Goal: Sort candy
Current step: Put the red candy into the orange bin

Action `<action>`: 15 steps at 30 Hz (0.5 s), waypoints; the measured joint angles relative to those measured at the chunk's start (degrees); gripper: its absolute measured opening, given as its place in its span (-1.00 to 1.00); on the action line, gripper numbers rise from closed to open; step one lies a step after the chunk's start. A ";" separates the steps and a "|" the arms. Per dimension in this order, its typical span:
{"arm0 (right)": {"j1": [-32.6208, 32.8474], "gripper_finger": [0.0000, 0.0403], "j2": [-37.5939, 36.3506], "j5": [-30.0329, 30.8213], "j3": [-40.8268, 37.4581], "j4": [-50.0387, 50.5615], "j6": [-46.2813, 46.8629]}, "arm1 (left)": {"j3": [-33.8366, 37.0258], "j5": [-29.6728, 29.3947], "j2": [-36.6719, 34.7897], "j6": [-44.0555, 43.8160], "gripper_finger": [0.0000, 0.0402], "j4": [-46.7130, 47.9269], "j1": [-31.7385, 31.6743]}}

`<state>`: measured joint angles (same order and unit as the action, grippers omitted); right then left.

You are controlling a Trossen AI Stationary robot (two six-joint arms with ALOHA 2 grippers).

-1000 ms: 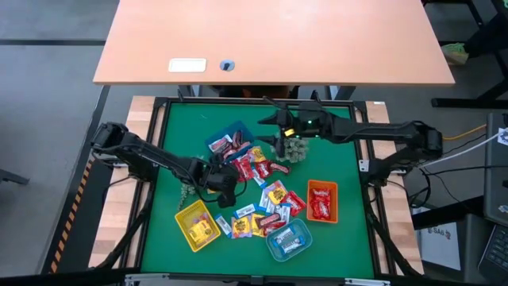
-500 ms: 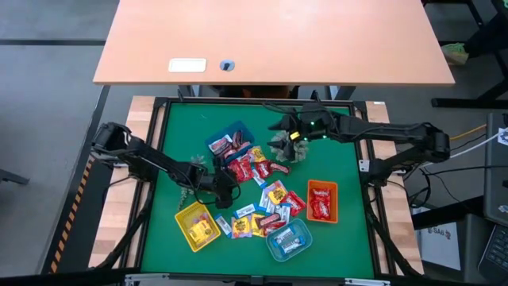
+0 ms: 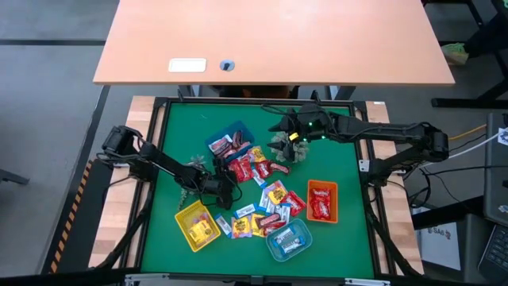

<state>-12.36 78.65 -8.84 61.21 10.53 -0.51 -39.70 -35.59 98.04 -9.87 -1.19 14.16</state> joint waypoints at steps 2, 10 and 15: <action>0.00 0.39 0.00 0.00 0.00 -0.01 0.00 | 0.00 -0.99 0.04 -0.01 -0.10 0.12 -0.16; 0.00 0.39 0.00 0.00 0.00 0.01 0.00 | 0.00 -4.40 0.04 -0.01 -0.10 0.48 -0.31; 0.00 0.39 0.00 0.00 0.00 0.01 -0.01 | 0.00 -4.40 0.04 0.00 -0.15 1.73 -0.38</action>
<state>-12.36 78.65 -8.84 61.21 10.55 -0.52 -39.70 -39.99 98.08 -9.87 0.54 13.78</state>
